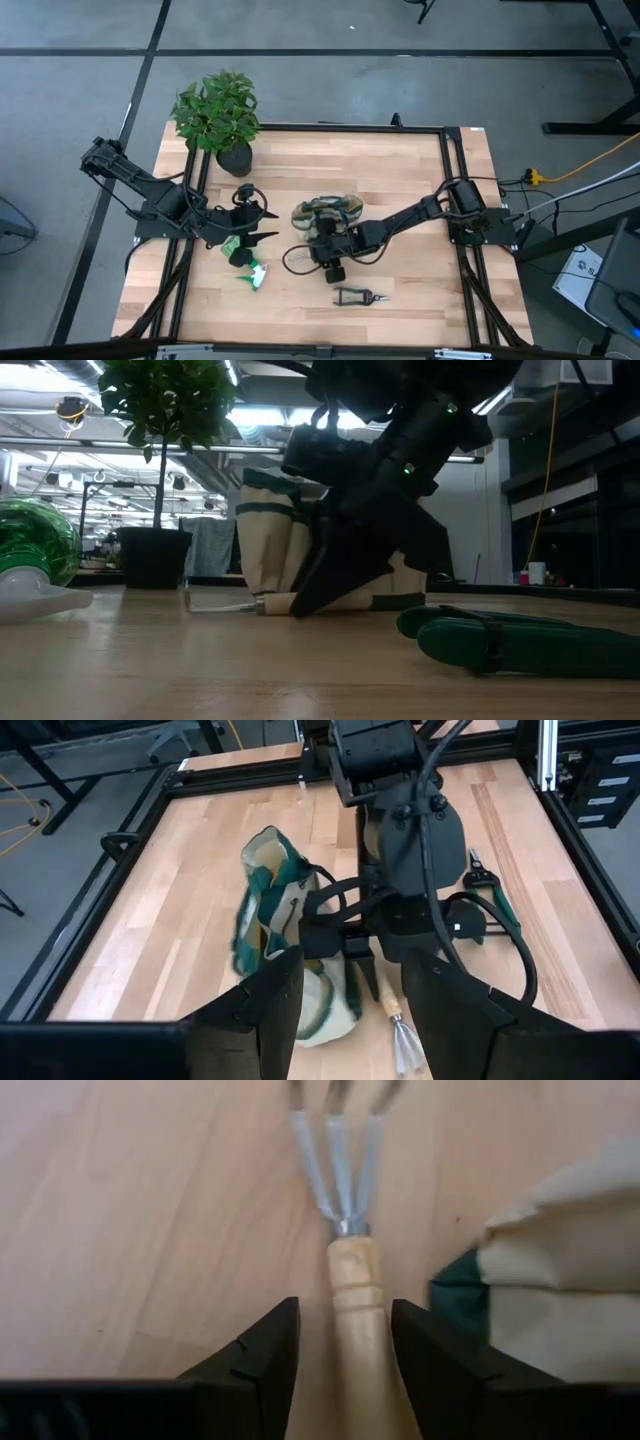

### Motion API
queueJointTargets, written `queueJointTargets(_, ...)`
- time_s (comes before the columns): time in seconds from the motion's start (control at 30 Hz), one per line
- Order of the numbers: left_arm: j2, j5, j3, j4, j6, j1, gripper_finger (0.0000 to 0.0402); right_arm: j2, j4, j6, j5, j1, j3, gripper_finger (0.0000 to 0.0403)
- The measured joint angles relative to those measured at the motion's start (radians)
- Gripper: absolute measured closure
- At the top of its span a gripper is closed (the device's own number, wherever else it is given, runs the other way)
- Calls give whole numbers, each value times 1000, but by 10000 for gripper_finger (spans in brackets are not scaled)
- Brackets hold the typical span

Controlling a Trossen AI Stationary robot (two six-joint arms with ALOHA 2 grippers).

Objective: Pick & Place Garden tools in Gardening bag
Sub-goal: Adjust the green gardening bag

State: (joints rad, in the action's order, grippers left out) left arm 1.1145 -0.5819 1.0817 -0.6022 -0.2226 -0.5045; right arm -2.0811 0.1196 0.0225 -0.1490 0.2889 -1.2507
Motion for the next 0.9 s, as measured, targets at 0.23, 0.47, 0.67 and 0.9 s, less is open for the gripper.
queueJointTargets(0.23, 0, 0, 0, 0, 0, 0, 233, 0, 10, -34, -6, 36, 0, 256)
queueJointTargets(0.47, 0, 0, 0, 0, 0, 0, 233, 5, 0, -25, -72, 62, 2, 263)
queueJointTargets(0.67, 0, 0, 0, 1, 0, 0, 233, 50, -21, -35, -76, 61, 1, 250)
queueJointTargets(0.9, 0, 0, 0, 4, 0, 0, 233, 129, -13, -38, -86, 93, -4, 239)
